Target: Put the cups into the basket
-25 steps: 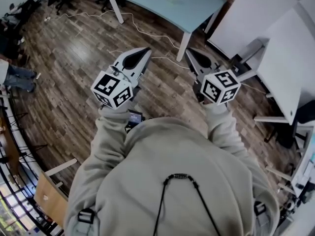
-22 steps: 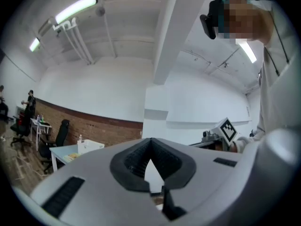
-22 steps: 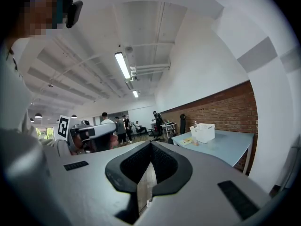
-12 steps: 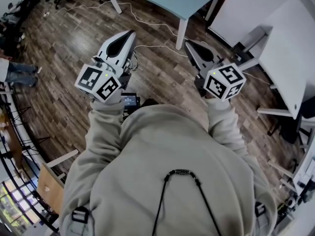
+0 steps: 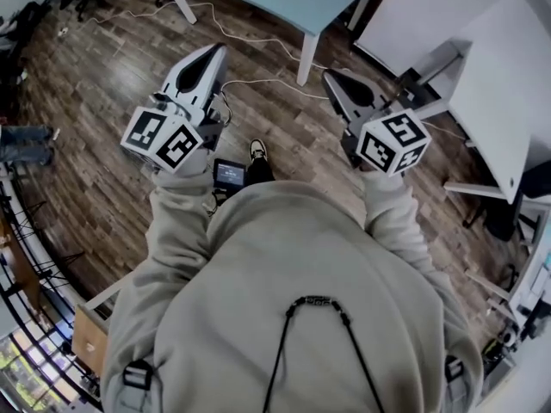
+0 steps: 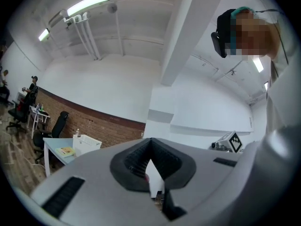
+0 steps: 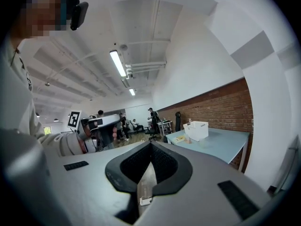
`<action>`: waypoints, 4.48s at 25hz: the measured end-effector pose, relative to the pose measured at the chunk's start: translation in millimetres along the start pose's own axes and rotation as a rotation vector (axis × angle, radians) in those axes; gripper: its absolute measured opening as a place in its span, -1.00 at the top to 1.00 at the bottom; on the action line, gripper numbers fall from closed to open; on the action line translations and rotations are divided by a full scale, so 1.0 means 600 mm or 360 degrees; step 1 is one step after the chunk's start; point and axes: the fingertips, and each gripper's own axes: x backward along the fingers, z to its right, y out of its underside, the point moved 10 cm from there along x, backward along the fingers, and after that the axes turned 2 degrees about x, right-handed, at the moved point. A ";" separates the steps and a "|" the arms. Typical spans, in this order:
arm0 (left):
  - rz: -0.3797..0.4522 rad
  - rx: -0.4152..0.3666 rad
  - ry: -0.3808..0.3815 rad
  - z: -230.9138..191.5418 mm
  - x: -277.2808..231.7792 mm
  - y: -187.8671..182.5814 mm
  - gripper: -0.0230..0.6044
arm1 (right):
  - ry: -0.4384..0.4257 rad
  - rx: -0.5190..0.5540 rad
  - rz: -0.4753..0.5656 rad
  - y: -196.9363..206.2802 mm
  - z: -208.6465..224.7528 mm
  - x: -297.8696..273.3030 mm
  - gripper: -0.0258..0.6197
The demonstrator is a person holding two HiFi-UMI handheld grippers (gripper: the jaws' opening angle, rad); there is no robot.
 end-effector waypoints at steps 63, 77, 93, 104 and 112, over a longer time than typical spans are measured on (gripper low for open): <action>-0.0191 -0.0039 -0.0005 -0.671 -0.657 -0.066 0.94 | -0.0078 -0.0085 -0.0248 -0.143 0.673 -0.674 0.88; -0.0191 0.0029 0.0039 -0.886 -0.739 -0.064 0.94 | 0.0026 -0.0110 -0.0323 -0.161 0.726 -0.845 0.88; -0.0542 0.0298 0.0682 -1.048 -0.955 0.025 0.94 | 0.0424 -0.0285 -0.0410 -0.174 0.815 -0.964 0.88; -0.0748 0.0388 0.0876 -0.997 -1.026 0.113 0.94 | 0.0552 -0.0412 -0.0483 -0.123 0.854 -0.920 0.88; -0.0786 0.0407 0.0771 -0.978 -1.013 0.123 0.94 | 0.0472 -0.0418 -0.0476 -0.108 0.858 -0.911 0.88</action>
